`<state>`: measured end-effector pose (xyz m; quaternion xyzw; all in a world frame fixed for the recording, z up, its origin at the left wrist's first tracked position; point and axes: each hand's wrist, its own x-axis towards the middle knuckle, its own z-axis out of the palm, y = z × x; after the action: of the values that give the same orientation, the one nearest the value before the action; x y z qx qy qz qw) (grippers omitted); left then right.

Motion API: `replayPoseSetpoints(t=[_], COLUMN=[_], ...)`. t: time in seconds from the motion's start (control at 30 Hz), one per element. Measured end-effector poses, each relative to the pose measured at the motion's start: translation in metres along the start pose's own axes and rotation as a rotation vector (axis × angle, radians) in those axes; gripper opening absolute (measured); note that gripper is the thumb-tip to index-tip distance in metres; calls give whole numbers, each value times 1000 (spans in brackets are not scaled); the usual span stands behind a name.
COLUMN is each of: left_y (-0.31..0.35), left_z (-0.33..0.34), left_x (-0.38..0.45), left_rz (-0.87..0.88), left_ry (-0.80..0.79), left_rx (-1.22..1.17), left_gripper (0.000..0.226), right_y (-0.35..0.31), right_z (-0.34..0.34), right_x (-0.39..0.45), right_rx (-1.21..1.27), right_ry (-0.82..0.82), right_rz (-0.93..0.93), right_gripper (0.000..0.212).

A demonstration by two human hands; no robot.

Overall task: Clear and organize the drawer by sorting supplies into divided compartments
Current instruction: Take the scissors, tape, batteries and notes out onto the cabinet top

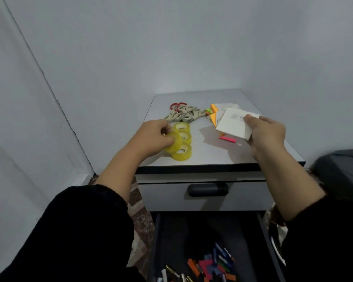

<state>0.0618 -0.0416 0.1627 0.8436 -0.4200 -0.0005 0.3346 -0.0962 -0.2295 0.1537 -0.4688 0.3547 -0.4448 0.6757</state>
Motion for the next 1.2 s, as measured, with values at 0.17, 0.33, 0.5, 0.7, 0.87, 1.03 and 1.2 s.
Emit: replayPoseSetpoints(t=[0.17, 0.33, 0.5, 0.7, 0.87, 1.03, 1.2], left_y=[-15, -35, -42, -39, -36, -31, -29], left_z=[3, 17, 21, 20, 20, 23, 23], left_x=[-3, -13, -6, -9, -16, -17, -17], left_rz=[-51, -125, -124, -112, -112, -141, -194], left_ry=[218, 398, 383, 330, 288, 256, 326], left_rx=[-306, -625, -592, -588, -483, -324, -282], left_gripper=[11, 11, 19, 10, 10, 7, 5], right_y=[-13, -15, -13, -11, 7, 29, 27], right_z=[35, 59, 63, 52, 30, 8, 1], right_x=[52, 86, 97, 79, 57, 38, 32], right_rx=[-60, -177, -442, -679, -733, -704, -600], right_ry=[91, 106, 51, 11, -37, -46, -12], right_rz=[-32, 10, -66, -199, -370, -420, -330], right_gripper=[10, 31, 35, 41, 44, 34, 28])
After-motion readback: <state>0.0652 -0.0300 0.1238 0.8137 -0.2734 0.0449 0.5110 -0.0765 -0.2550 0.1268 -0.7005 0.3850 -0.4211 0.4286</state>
